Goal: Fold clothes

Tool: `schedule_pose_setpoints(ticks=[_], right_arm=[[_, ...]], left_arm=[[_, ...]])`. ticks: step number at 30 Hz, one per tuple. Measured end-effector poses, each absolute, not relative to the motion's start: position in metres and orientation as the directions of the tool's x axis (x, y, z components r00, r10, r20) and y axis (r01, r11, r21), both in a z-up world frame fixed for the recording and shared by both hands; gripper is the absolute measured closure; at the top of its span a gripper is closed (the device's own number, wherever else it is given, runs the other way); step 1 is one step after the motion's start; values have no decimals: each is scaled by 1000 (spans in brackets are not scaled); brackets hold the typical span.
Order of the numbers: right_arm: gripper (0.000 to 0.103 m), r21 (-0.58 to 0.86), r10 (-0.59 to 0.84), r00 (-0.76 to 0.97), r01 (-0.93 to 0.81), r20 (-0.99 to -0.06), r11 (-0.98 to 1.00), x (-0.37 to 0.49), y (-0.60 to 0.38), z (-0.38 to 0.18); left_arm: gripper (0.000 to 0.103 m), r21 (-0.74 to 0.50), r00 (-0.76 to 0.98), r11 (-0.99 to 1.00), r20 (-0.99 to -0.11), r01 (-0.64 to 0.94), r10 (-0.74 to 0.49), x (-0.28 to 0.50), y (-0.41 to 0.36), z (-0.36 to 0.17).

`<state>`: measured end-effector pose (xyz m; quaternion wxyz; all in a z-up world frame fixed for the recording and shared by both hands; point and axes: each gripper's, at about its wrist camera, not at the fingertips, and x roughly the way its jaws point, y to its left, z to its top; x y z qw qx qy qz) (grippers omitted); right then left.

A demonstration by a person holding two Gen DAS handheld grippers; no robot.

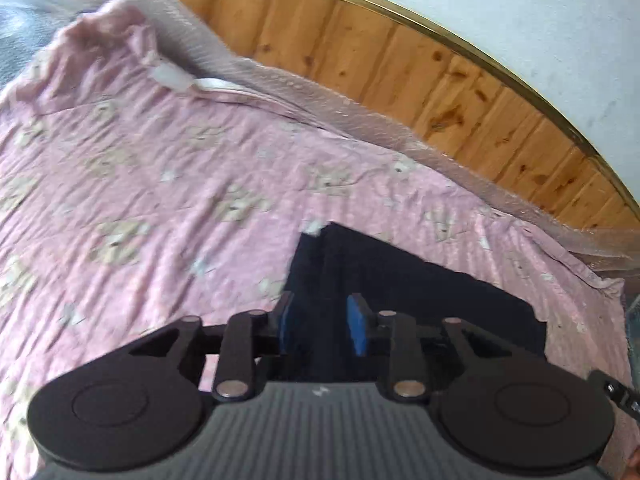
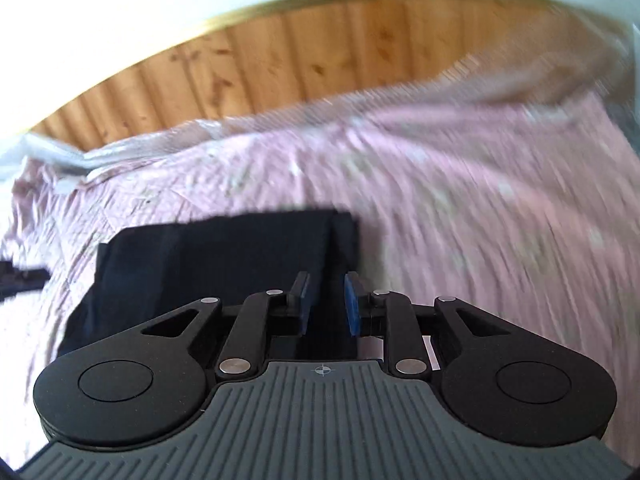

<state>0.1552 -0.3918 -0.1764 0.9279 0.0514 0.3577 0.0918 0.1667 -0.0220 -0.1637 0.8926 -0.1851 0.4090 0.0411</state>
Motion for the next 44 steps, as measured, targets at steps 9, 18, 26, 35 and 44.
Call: schedule_pose_setpoints(ticks=[9,18,26,35,44], right_arm=[[63,77,197,617,-215,-762,974,209,-387,-221],[41,241,340,556,-244,-759,939,102,-376,-240],[18,144,186,636,-118,-749,982,42,-347,-168],[14,22,55,680,-57,-731,998,-18,-308,-106],[14,-4,2,684,-7,-729,1000,-74,-297,-91]], left_arm=[[68,-179,579,974,-813,-143,-64,203,-35,-198],[34,-137,489,990,-865,-21,-109,138,-76,-214],[6,-170,462,985,-874,-2,-150,98,-92,-142],[0,-200,528,978,-826,56,-199,27,-112,-80],[0,-188,575,981,-798,44,-179,-44,-102,-59]])
